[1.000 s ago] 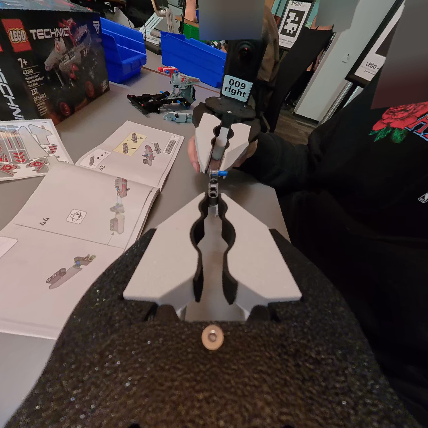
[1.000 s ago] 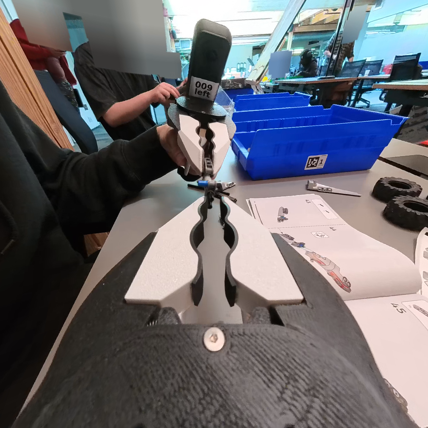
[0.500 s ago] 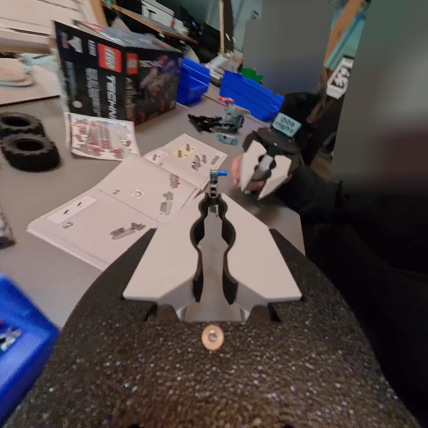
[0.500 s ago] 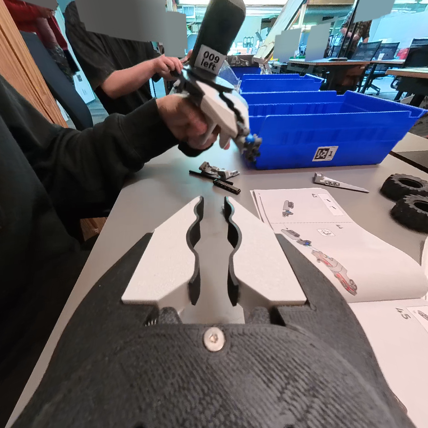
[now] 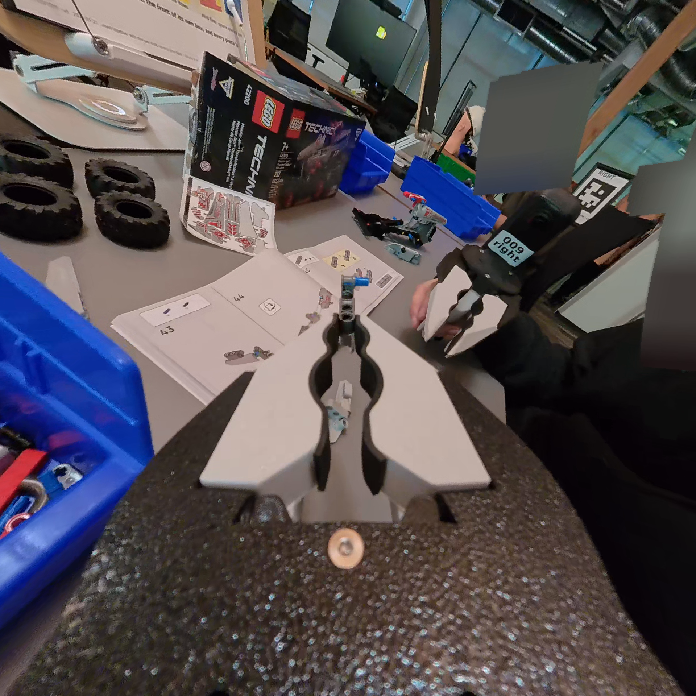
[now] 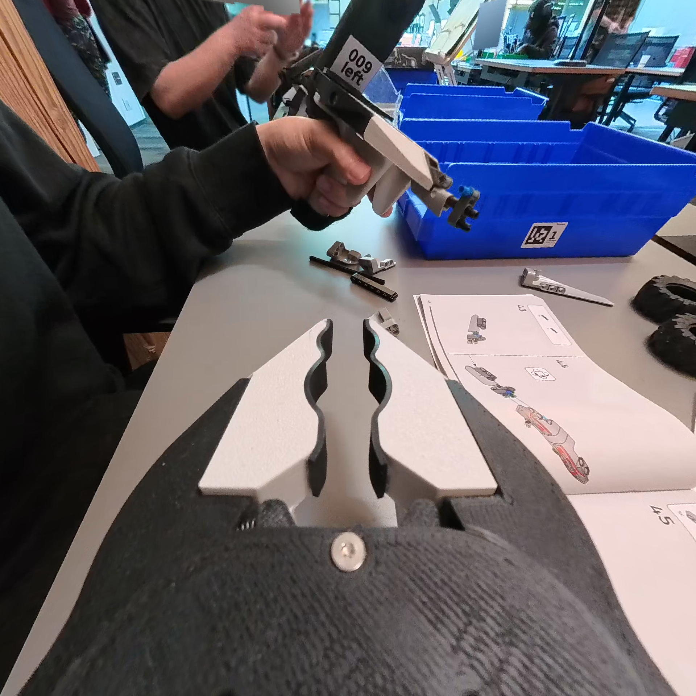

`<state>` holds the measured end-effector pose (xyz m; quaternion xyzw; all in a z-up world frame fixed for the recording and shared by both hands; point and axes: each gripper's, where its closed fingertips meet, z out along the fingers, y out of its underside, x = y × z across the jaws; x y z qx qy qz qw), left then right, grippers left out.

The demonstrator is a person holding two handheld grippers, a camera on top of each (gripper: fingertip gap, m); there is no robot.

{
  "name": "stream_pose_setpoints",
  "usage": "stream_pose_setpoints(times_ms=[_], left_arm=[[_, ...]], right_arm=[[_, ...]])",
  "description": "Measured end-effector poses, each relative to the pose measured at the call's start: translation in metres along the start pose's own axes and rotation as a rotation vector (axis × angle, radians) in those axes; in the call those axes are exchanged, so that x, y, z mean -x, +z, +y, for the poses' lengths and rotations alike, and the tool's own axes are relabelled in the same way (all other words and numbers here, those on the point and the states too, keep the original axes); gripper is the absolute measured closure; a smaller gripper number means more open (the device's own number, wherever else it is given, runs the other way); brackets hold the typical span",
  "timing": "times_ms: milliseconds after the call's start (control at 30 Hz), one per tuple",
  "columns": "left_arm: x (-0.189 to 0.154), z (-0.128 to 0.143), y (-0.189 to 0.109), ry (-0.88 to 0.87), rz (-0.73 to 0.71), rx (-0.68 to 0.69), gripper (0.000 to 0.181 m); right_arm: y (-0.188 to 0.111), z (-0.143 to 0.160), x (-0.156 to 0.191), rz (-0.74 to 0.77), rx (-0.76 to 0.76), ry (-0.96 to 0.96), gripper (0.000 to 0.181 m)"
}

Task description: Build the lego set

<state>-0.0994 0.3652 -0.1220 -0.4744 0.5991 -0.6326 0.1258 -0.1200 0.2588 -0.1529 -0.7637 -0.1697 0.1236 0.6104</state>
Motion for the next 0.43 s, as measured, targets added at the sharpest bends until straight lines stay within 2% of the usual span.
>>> stream_pose_setpoints(times_ms=[433], left_arm=[[-0.0051,0.0055,0.0086,0.002,0.031,0.031,0.176]], right_arm=[[0.0002,0.0012,-0.0018,0.011,0.009,0.007,0.167]])
